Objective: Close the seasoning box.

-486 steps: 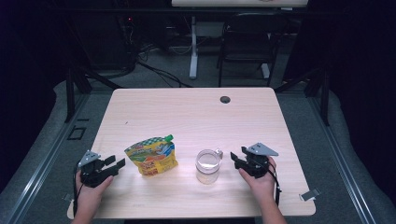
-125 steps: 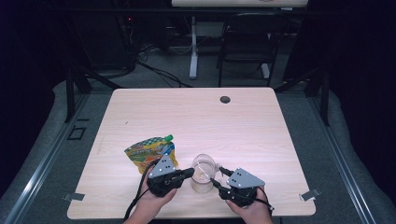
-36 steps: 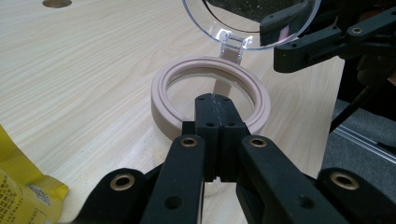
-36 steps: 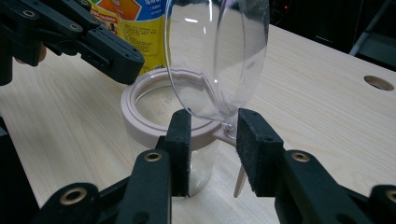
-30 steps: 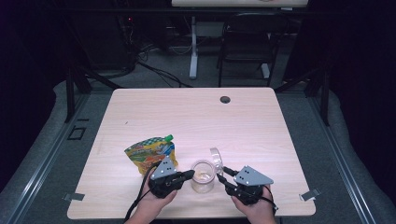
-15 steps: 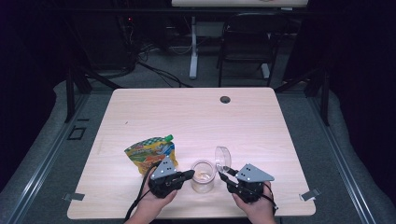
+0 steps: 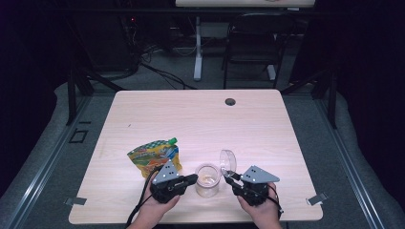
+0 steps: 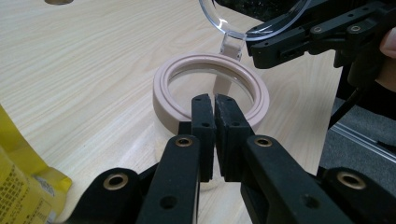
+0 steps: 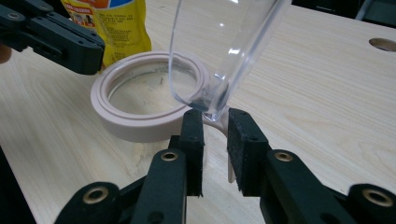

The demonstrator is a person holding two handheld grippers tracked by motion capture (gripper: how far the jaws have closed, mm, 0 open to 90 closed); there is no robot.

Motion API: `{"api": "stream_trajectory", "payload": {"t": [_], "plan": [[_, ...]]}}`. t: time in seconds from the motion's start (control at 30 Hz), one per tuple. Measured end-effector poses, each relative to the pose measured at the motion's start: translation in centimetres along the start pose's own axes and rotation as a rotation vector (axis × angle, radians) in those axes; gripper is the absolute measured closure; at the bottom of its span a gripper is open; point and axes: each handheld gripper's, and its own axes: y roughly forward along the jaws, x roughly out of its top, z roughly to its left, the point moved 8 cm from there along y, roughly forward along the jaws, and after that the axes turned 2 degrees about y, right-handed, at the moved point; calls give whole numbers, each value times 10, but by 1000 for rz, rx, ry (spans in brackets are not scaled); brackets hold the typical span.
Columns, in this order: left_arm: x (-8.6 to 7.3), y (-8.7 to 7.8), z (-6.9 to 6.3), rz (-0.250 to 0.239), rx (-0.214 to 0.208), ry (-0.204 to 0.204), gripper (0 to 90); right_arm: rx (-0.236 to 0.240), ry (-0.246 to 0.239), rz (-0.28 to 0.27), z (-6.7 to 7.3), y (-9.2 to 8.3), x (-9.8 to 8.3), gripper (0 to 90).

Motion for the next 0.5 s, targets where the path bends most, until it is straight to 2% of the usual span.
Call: {"api": "stream_trajectory", "payload": {"t": [0.13,0.5], "plan": [[-3,-3,2,11,10,-3,858,-4,1,10,-2,3,-1,765],[-5,-15,3,2,30,-10,852,-23,10,30,-9,11,-3,774]]}}
